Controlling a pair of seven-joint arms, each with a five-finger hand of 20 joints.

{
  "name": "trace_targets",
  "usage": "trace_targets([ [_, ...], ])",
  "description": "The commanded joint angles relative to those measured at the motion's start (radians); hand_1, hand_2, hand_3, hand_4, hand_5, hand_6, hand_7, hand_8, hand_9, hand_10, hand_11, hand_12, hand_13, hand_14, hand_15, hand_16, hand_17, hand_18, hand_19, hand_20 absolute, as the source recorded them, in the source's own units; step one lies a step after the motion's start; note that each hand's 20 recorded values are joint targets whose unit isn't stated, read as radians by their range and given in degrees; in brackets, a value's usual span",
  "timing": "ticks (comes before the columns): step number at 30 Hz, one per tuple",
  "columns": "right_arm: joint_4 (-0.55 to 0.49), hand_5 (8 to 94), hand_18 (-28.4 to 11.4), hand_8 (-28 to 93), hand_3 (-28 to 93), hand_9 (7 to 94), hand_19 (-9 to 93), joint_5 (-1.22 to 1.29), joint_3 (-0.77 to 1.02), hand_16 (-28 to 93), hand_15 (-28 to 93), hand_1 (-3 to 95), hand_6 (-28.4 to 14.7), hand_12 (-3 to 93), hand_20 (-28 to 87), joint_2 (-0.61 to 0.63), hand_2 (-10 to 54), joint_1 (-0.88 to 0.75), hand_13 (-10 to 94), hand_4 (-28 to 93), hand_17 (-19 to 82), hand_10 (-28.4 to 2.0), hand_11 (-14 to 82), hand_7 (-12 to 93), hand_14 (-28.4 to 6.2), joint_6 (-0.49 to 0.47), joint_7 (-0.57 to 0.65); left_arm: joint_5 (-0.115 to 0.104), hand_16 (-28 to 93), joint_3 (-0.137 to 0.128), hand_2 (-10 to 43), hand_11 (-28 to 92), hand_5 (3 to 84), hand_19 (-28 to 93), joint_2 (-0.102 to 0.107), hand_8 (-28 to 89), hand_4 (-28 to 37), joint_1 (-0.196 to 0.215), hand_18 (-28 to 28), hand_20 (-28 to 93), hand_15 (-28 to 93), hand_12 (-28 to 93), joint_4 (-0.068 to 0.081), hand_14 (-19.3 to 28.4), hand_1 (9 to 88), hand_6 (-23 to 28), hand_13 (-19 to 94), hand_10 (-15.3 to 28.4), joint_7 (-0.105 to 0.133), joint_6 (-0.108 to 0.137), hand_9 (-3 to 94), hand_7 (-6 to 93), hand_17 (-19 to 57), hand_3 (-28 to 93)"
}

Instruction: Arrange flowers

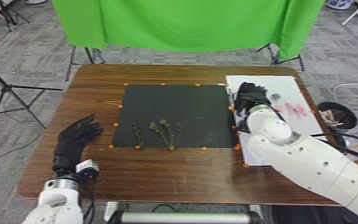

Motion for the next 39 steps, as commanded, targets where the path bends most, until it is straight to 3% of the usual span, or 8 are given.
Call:
trace_targets([
  [1, -0.020, 84.8, -5.8, 7, 59, 93.7, 84, -0.012, 0.035, 21, 59, 66.6, -2.9, 27.5, 42, 0.019, -9.5, 0.078, 94, -12, 76, -12.0, 14.3, 20, -0.9, 0.092, -0.025, 0.003, 0, 0.019, -4.2, 21, 52.5, 7, -0.008, -8, -25.3, 0.016, 11.9, 24, 28, 13, 0.009, 17.7, 24.1, 0.3, 44, 14.0, -0.014, -0.011, 51.2, 17.0, 15.3, 74],
  [9, -0.058, 85.1, -5.7, 7, 59, 93.7, 84, 0.007, 0.071, 21, 59, 66.5, -3.1, 27.5, 43, 0.034, -9.5, 0.118, 94, -11, 76, -12.2, 15.0, 20, -0.8, 0.126, -0.041, 0.000, 0, 0.021, -4.1, 21, 52.3, 7, -0.007, -8, -25.4, 0.017, 11.9, 24, 28, 13, 0.009, 17.6, 24.2, 0.5, 45, 14.0, -0.011, -0.006, 51.2, 16.9, 15.3, 74],
  [12, -0.077, 85.1, -5.5, 8, 59, 93.7, 84, 0.018, 0.076, 21, 59, 66.2, -3.1, 27.7, 43, 0.040, -9.5, 0.111, 94, -11, 76, -12.1, 14.8, 20, -0.8, 0.074, -0.034, 0.001, 0, 0.020, -4.1, 21, 52.3, 7, -0.008, -8, -25.4, 0.015, 11.9, 24, 28, 13, 0.010, 17.6, 24.1, 0.5, 44, 14.0, -0.013, -0.010, 51.2, 16.9, 15.2, 74],
  [18, -0.115, 78.4, -5.9, 8, 58, 89.5, 84, 0.150, 0.155, 26, 54, 56.2, -1.9, 28.6, 43, 0.030, -9.5, 0.068, 94, -9, 73, -11.0, 10.2, 22, -2.0, -0.212, -0.011, 0.004, 0, 0.024, -4.1, 21, 52.3, 7, -0.010, -8, -25.4, 0.012, 11.9, 24, 28, 13, 0.010, 17.6, 24.1, 0.7, 44, 14.0, -0.014, -0.012, 51.2, 16.9, 15.2, 74],
  [20, -0.131, 72.5, -7.6, -5, 66, 82.6, 88, 0.242, 0.188, 29, 52, 36.2, -0.7, 17.7, 38, 0.026, -9.2, 0.056, 94, -10, 71, -13.7, 18.1, 19, -3.2, -0.269, 0.005, 0.004, 0, 0.024, -4.1, 21, 52.3, 7, -0.010, -8, -25.4, 0.014, 11.9, 24, 28, 13, 0.010, 17.6, 24.2, 0.7, 44, 14.0, -0.016, -0.011, 51.2, 16.8, 15.2, 74],
  [22, -0.146, 69.2, -8.3, -8, 65, 83.7, 90, 0.287, 0.213, 28, 52, 27.6, -1.9, 17.0, 35, 0.023, -4.9, 0.045, 94, -10, 70, -15.2, 18.5, 16, -3.9, -0.341, 0.026, 0.002, 0, 0.023, -4.1, 21, 52.3, 7, -0.012, -8, -25.4, 0.018, 11.9, 24, 28, 13, 0.008, 17.5, 24.1, 0.6, 44, 13.9, -0.017, -0.008, 51.2, 16.9, 15.2, 74],
  [29, -0.145, 59.0, -7.8, -7, 61, 83.5, 91, 0.360, 0.231, 26, 50, 21.6, -4.8, 15.2, 28, 0.013, 1.1, 0.016, 94, -11, 70, -17.6, 15.4, 10, -4.9, -0.422, 0.076, 0.003, 0, 0.023, -4.0, 21, 52.3, 7, -0.014, -8, -25.5, 0.020, 11.9, 24, 28, 13, 0.008, 17.6, 24.2, 0.6, 44, 14.0, -0.021, -0.013, 51.2, 16.8, 15.2, 74],
  [39, -0.119, 47.4, -8.5, -6, 59, 76.3, 89, 0.348, 0.237, 26, 47, 18.5, -3.9, 13.2, 26, 0.005, 2.8, -0.001, 94, -12, 70, -19.6, 10.4, 6, -6.2, -0.502, 0.100, 0.005, 0, 0.024, -4.0, 21, 52.4, 7, -0.011, -8, -25.3, 0.020, 11.9, 24, 28, 13, 0.010, 17.6, 24.1, 0.2, 44, 14.0, -0.030, -0.017, 51.2, 17.1, 15.1, 74],
])
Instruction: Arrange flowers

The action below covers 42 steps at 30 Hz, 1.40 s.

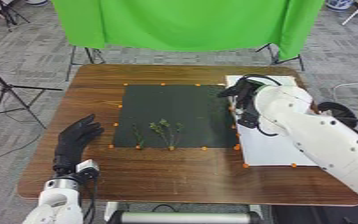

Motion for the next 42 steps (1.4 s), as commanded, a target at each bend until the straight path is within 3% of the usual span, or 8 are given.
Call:
trace_targets([
  [1, 0.019, 47.2, -8.6, -6, 60, 75.8, 89, -0.025, -0.006, 26, 47, 18.5, -3.8, 13.1, 26, -0.009, 2.5, -0.010, 94, -12, 70, -19.6, 10.3, 6, -6.2, -0.029, 0.021, 0.004, 0, 0.022, -4.0, 21, 52.4, 7, -0.012, -8, -25.3, 0.022, 11.9, 24, 28, 13, 0.010, 17.6, 24.1, 0.3, 44, 14.0, -0.029, -0.016, 51.1, 17.0, 15.1, 74],
  [6, 0.018, 47.1, -8.9, -6, 62, 74.6, 90, -0.126, -0.040, 27, 46, 21.7, -3.3, 13.5, 26, -0.012, -2.0, -0.002, 94, -11, 69, -18.8, 10.7, 7, -6.0, -0.065, 0.006, 0.006, 0, 0.027, -3.8, 21, 52.5, 7, -0.012, -8, -25.3, 0.018, 11.9, 24, 28, 13, 0.010, 17.5, 24.3, 0.3, 44, 14.0, -0.030, -0.021, 51.2, 17.0, 15.1, 74],
  [15, 0.013, 51.0, -9.5, -8, 65, 75.9, 92, -0.241, -0.085, 30, 48, 32.7, -0.9, 16.3, 28, -0.004, -8.9, 0.012, 94, -12, 68, -16.5, 14.8, 11, -4.8, -0.010, -0.015, 0.003, 0, 0.026, -3.6, 21, 52.6, 7, -0.013, -8, -25.3, 0.022, 11.9, 24, 28, 13, 0.009, 17.7, 24.3, 0.2, 44, 14.0, -0.019, -0.014, 51.2, 17.1, 15.1, 74],
  [26, -0.007, 52.5, -9.4, -8, 66, 78.6, 93, -0.218, -0.061, 30, 50, 34.6, -0.4, 17.3, 30, 0.007, -9.5, 0.015, 94, -13, 68, -15.4, 17.9, 12, -4.2, 0.056, -0.029, 0.004, 0, 0.033, -3.4, 21, 52.6, 7, -0.013, -8, -25.1, 0.010, 11.9, 24, 28, 13, 0.015, 17.7, 24.4, 0.0, 44, 14.0, -0.022, -0.016, 51.2, 17.2, 15.1, 73],
  [36, 0.026, 53.2, -9.2, -8, 66, 79.3, 93, -0.265, -0.061, 30, 50, 34.5, -0.4, 17.6, 31, 0.008, -9.5, -0.018, 94, -13, 68, -15.5, 18.1, 12, -4.2, 0.000, 0.003, 0.006, 0, 0.029, -3.4, 21, 52.6, 7, -0.010, -8, -25.2, 0.021, 11.9, 24, 28, 13, 0.009, 17.7, 24.6, 0.0, 44, 14.0, -0.031, -0.021, 51.2, 17.1, 15.1, 73],
  [42, 0.031, 55.5, -9.2, -8, 66, 80.0, 93, -0.256, -0.067, 30, 50, 36.0, 0.2, 17.9, 31, 0.007, -9.5, -0.046, 94, -13, 68, -15.2, 18.7, 14, -4.2, 0.030, 0.007, 0.009, 0, 0.034, -3.4, 21, 52.7, 7, -0.006, -8, -25.1, 0.009, 11.9, 24, 28, 13, 0.015, 17.7, 24.7, 0.0, 44, 14.0, -0.038, -0.028, 51.2, 17.2, 15.0, 73],
])
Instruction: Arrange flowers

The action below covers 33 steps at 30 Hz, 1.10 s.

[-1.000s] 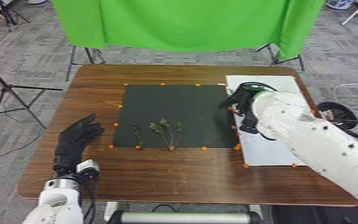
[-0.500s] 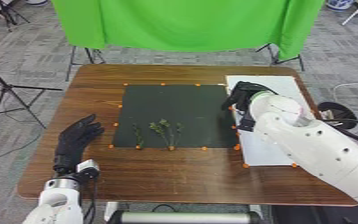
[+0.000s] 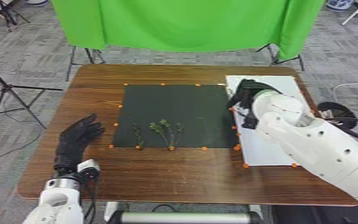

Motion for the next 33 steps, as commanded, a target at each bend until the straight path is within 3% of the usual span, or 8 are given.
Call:
trace_targets([
  [1, 0.014, 57.2, -9.2, -8, 66, 80.5, 93, -0.006, -0.012, 30, 50, 36.7, -0.1, 18.0, 31, 0.003, -9.5, -0.040, 94, -13, 68, -14.9, 19.1, 14, -4.1, 0.037, 0.015, 0.003, 0, 0.030, -3.4, 21, 52.7, 7, -0.008, -8, -25.2, 0.013, 11.9, 24, 28, 13, 0.016, 17.7, 24.7, 0.0, 44, 14.0, -0.033, -0.025, 51.2, 17.2, 15.1, 73],
  [6, 0.024, 62.9, -7.9, 0, 66, 82.8, 93, -0.052, -0.036, 29, 51, 45.4, -1.1, 23.2, 30, -0.005, -9.5, -0.049, 94, -16, 69, -13.0, 25.5, 21, -3.0, 0.109, -0.002, 0.003, 0, 0.033, -3.4, 21, 52.8, 7, -0.010, -8, -25.1, 0.004, 11.9, 24, 28, 13, 0.020, 17.6, 24.8, 0.0, 44, 13.9, -0.026, -0.025, 51.2, 17.3, 15.1, 73],
  [9, 0.036, 64.5, -6.4, 16, 57, 87.1, 90, -0.067, -0.049, 28, 52, 59.0, -2.7, 41.5, 32, -0.009, -9.5, -0.061, 94, -15, 70, -10.9, 16.3, 25, -2.0, 0.157, -0.012, 0.001, 0, 0.033, -3.3, 21, 52.8, 7, -0.013, -8, -25.1, 0.004, 11.9, 24, 28, 13, 0.019, 17.5, 24.9, 0.1, 44, 13.9, -0.021, -0.018, 51.2, 17.2, 15.1, 73],
  [12, 0.039, 64.9, -5.4, 23, 58, 88.4, 88, -0.046, -0.049, 28, 52, 64.4, -2.6, 48.1, 34, -0.009, -9.5, -0.081, 94, -15, 71, -10.7, 18.8, 33, -1.4, 0.196, -0.009, 0.001, 0, 0.031, -3.3, 21, 52.7, 7, -0.017, -8, -25.1, 0.008, 11.9, 24, 28, 13, 0.019, 17.6, 25.0, 0.1, 44, 13.9, -0.020, -0.020, 51.2, 17.1, 15.1, 73],
  [16, 0.046, 63.5, -4.7, 21, 60, 88.2, 85, -0.029, -0.039, 29, 51, 65.0, -2.9, 50.2, 39, -0.007, -9.5, -0.107, 94, -13, 72, -10.6, 20.7, 47, -1.4, 0.220, -0.016, -0.003, 0, 0.029, -3.3, 21, 52.7, 7, -0.022, -8, -25.0, 0.010, 11.9, 24, 28, 13, 0.018, 17.7, 25.2, 0.0, 44, 13.9, -0.017, -0.015, 51.2, 17.1, 15.1, 73],
  [22, 0.055, 62.3, -5.1, 13, 64, 87.4, 81, 0.125, -0.023, 30, 52, 62.0, -4.7, 54.0, 46, 0.005, -9.5, -0.142, 94, -5, 72, -12.9, 23.1, 57, -1.3, 0.431, -0.054, -0.003, 0, 0.029, -3.3, 21, 52.7, 7, -0.018, -8, -24.9, 0.009, 11.9, 24, 28, 13, 0.017, 17.6, 25.2, 0.3, 44, 14.0, -0.030, -0.017, 51.2, 16.9, 15.1, 73],
  [29, 0.016, 62.5, -5.6, 11, 66, 87.4, 83, 0.177, 0.004, 31, 55, 59.5, -6.1, 57.5, 50, 0.031, -9.5, -0.131, 94, 2, 72, -14.9, 24.7, 61, -1.5, 0.607, -0.131, -0.003, 0, 0.033, -3.3, 22, 52.8, 7, -0.011, -8, -24.9, 0.005, 11.9, 24, 28, 13, 0.020, 17.8, 25.2, 0.4, 44, 14.0, -0.031, -0.016, 51.2, 16.8, 15.1, 73],
  [33, -0.035, 62.5, -5.8, 11, 66, 87.5, 84, 0.178, 0.023, 31, 56, 59.3, -6.1, 57.9, 50, 0.048, -9.5, -0.112, 94, 3, 72, -15.1, 25.1, 62, -1.5, 0.634, -0.172, -0.002, 0, 0.034, -3.2, 22, 52.7, 7, -0.008, -8, -25.1, 0.004, 11.9, 24, 28, 13, 0.019, 17.8, 25.3, 0.3, 44, 14.0, -0.029, -0.016, 51.2, 17.0, 15.1, 73],
])
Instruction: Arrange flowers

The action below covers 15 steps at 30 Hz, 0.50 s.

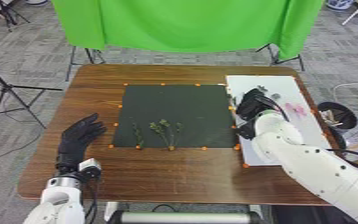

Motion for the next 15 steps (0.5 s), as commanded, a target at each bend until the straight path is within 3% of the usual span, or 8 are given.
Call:
trace_targets([
  [1, -0.086, 62.5, -5.9, 11, 66, 87.5, 84, -0.032, 0.028, 31, 56, 59.3, -6.1, 57.9, 50, 0.037, -9.5, 0.034, 94, 3, 72, -15.1, 25.2, 62, -1.5, 0.070, -0.066, -0.002, 0, 0.027, -3.2, 22, 52.7, 7, -0.008, -8, -25.1, 0.013, 11.9, 24, 28, 13, 0.017, 17.8, 25.3, 0.3, 44, 14.0, -0.021, -0.013, 51.2, 17.0, 15.1, 73],
  [15, -0.242, 63.4, -5.2, 10, 65, 87.9, 85, -0.081, 0.103, 29, 58, 59.0, -6.4, 56.9, 47, -0.032, -9.5, -0.051, 94, 6, 74, -14.9, 26.1, 63, -1.2, 0.096, 0.004, -0.001, -1, 0.026, -3.0, 22, 52.7, 7, -0.002, -8, -24.9, 0.011, 11.8, 24, 28, 13, 0.015, 17.7, 25.5, 0.4, 44, 14.0, -0.016, -0.009, 51.3, 17.0, 15.1, 73],
])
